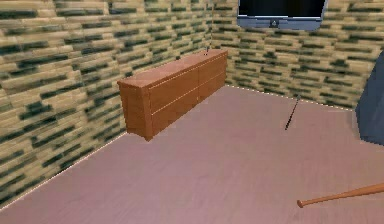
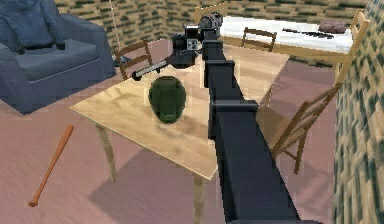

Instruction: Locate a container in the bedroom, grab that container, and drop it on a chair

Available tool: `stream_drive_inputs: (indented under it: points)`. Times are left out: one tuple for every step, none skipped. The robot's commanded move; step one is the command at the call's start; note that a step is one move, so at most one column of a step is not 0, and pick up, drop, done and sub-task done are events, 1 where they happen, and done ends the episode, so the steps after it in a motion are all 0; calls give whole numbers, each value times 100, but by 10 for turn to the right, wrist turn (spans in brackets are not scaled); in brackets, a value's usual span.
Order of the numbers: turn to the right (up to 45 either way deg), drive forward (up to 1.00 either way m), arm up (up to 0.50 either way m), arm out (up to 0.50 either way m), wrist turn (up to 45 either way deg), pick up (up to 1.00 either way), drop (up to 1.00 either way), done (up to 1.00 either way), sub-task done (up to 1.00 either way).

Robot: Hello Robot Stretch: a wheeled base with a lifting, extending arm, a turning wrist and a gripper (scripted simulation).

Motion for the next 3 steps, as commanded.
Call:
stream_drive_inputs:
  points:
    - [0,0,0,0,120,0,0,0,0]
    - [0,0,-24,0,0,0,0,0,0]
    - [0,0,0,0,0,100,0,0,0]
